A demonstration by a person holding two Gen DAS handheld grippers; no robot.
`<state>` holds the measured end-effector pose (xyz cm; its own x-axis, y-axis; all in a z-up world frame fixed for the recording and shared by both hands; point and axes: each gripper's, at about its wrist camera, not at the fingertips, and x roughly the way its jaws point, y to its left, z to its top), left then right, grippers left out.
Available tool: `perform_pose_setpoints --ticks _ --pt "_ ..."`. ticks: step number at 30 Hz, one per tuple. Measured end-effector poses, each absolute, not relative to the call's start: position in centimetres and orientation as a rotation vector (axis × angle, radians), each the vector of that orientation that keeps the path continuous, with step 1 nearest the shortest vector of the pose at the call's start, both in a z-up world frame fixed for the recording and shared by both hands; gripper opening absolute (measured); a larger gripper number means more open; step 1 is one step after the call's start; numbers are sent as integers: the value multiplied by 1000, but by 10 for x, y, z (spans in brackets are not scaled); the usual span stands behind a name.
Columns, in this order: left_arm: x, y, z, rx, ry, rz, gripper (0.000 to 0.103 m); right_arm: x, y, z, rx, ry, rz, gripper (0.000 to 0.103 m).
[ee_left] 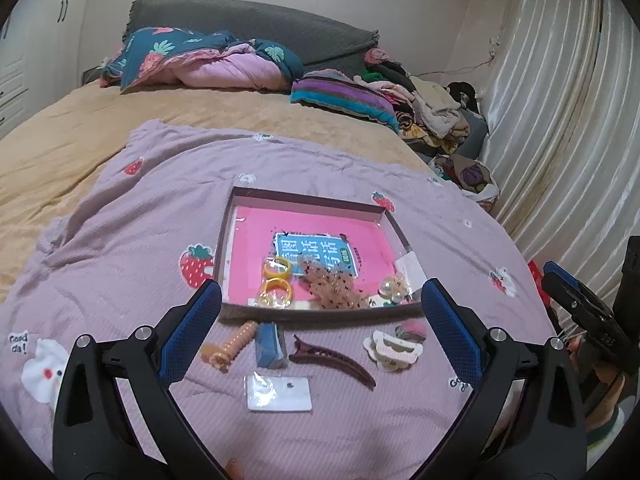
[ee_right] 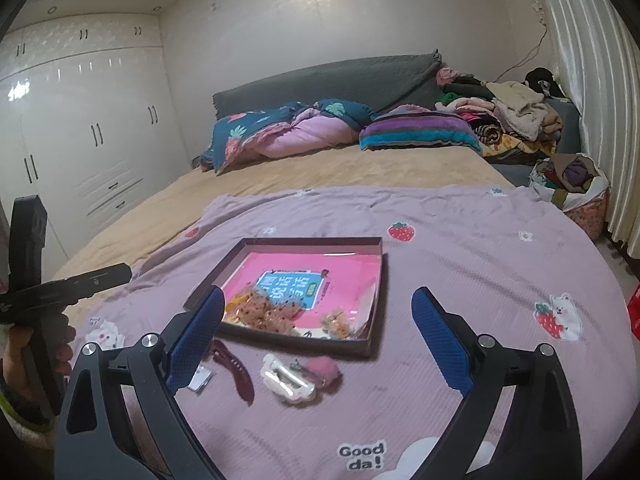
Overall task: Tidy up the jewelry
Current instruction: 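Lift both open tools up and away from the tray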
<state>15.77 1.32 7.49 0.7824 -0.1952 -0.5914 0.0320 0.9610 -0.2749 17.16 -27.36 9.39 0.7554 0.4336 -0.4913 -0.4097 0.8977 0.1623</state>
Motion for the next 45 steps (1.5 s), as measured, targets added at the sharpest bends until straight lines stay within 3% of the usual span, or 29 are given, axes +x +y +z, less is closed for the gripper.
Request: perform_pose_setpoints --ticks 45 --pt "127 33 3 -165 829 -56 93 147 -226 26 -58 750 551 94"
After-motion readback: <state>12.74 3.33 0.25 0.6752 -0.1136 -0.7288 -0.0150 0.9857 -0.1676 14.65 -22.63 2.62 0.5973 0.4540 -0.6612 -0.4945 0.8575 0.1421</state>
